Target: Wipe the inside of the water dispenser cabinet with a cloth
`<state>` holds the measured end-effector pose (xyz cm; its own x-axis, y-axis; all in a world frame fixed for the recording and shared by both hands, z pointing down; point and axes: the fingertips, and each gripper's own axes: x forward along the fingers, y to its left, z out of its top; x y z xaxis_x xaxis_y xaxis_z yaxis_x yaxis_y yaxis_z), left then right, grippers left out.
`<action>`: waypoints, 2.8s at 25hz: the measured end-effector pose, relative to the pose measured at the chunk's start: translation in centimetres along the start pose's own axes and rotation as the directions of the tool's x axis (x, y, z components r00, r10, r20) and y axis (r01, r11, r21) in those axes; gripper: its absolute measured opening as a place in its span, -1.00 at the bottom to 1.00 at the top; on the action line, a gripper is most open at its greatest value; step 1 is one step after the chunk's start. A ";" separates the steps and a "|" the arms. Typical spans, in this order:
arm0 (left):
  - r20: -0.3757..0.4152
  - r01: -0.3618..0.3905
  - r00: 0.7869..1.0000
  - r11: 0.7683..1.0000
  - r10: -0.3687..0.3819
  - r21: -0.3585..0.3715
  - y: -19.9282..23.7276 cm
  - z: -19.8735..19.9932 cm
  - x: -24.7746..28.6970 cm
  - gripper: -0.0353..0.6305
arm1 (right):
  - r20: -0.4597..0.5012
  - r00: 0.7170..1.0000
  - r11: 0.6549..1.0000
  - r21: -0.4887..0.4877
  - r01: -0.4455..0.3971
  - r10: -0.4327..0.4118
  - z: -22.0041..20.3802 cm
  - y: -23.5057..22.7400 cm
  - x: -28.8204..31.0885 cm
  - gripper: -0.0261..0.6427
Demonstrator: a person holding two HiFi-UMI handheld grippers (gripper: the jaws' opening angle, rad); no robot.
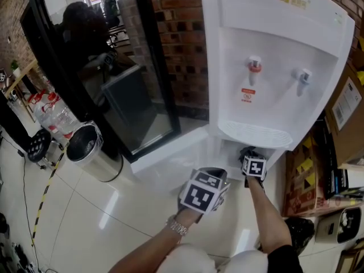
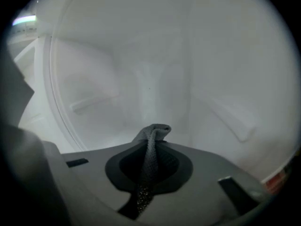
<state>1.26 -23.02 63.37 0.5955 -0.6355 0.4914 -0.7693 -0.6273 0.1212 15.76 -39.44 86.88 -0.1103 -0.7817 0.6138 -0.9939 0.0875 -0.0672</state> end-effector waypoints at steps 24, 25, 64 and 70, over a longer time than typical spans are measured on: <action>-0.016 -0.019 1.000 1.000 0.019 -0.009 1.1 -0.6 -0.6 -0.89 | -0.015 0.986 0.983 -0.064 -0.169 0.169 -0.3 5.8 3.0 -0.89; -0.021 -0.018 1.000 1.000 0.018 -0.007 1.0 -0.7 -0.6 -0.89 | -0.016 0.982 0.978 -0.084 -0.189 0.188 -0.3 6.8 2.8 -0.89; -0.107 -0.166 0.981 0.985 0.160 -0.050 2.1 -1.9 0.6 -0.89 | 0.042 0.999 0.993 -0.117 0.007 -0.003 1.9 2.0 -0.8 -0.89; -0.117 -0.163 0.981 0.985 0.156 -0.051 1.8 -2.2 0.8 -0.89 | -0.045 0.998 0.994 -0.099 -0.036 0.031 -1.2 2.3 0.1 -0.89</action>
<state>-0.17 -23.70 65.93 0.4372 -0.6686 0.6015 -0.8666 -0.4920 0.0831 13.46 -38.59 87.76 -0.1412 -0.7497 0.6465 -0.9843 0.1759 -0.0110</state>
